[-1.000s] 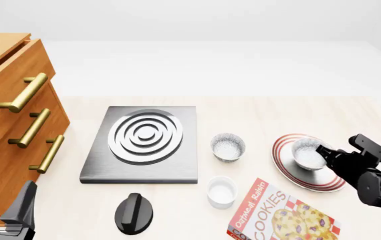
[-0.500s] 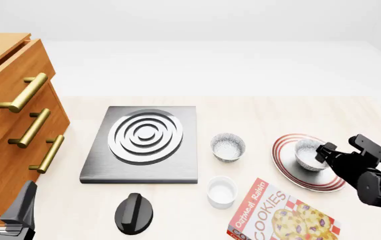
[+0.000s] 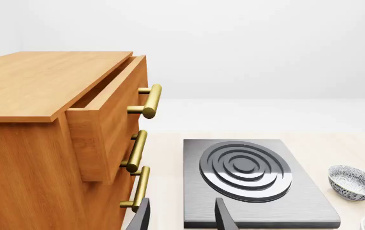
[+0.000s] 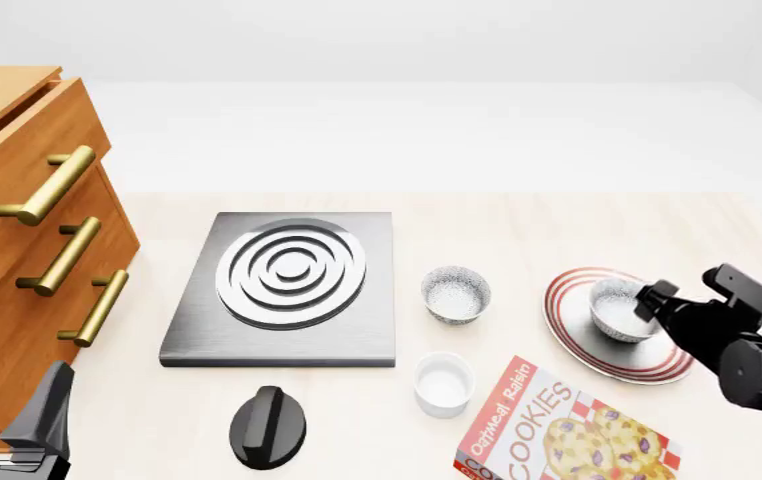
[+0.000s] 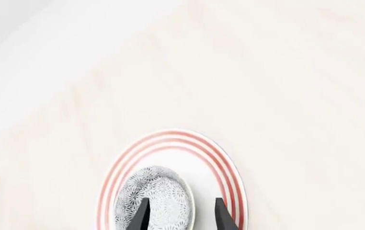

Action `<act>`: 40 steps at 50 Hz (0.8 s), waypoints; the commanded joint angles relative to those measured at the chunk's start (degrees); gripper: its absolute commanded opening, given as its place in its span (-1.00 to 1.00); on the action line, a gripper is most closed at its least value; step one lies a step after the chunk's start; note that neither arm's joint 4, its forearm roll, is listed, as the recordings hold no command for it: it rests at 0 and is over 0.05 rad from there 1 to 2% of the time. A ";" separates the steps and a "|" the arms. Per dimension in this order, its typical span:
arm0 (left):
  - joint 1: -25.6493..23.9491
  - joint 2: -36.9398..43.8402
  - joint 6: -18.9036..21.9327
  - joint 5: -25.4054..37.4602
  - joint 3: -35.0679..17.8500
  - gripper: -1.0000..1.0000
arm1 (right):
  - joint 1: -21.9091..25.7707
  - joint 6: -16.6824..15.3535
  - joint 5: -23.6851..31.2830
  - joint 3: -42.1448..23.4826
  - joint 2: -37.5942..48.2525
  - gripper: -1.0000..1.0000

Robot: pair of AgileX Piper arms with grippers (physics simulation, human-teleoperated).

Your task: Pick the akita bowl next to the plate and place it on the plate.

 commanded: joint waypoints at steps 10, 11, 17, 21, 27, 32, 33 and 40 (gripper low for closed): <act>0.00 0.00 0.00 0.00 0.00 1.00 | -1.97 -0.93 4.38 -0.84 -6.77 1.00; 0.00 0.00 0.00 0.00 0.00 1.00 | -2.11 -1.14 4.61 -0.79 -7.51 1.00; 0.00 0.00 0.00 0.00 0.00 1.00 | -2.55 -2.16 6.44 -0.56 -12.31 1.00; 0.00 0.00 0.00 0.00 0.00 1.00 | -2.59 -2.31 7.18 -0.53 -13.83 1.00; 0.00 0.00 0.00 0.00 0.00 1.00 | -2.37 -2.35 8.66 -0.14 -17.59 1.00; 0.00 0.00 0.00 0.00 0.00 1.00 | -2.66 -3.35 9.64 0.39 -21.69 1.00; 0.00 0.00 0.00 0.00 0.00 1.00 | -2.56 -3.35 9.94 0.43 -22.35 1.00; 0.00 0.00 0.00 0.00 0.00 1.00 | -2.28 -4.25 11.23 0.98 -26.90 1.00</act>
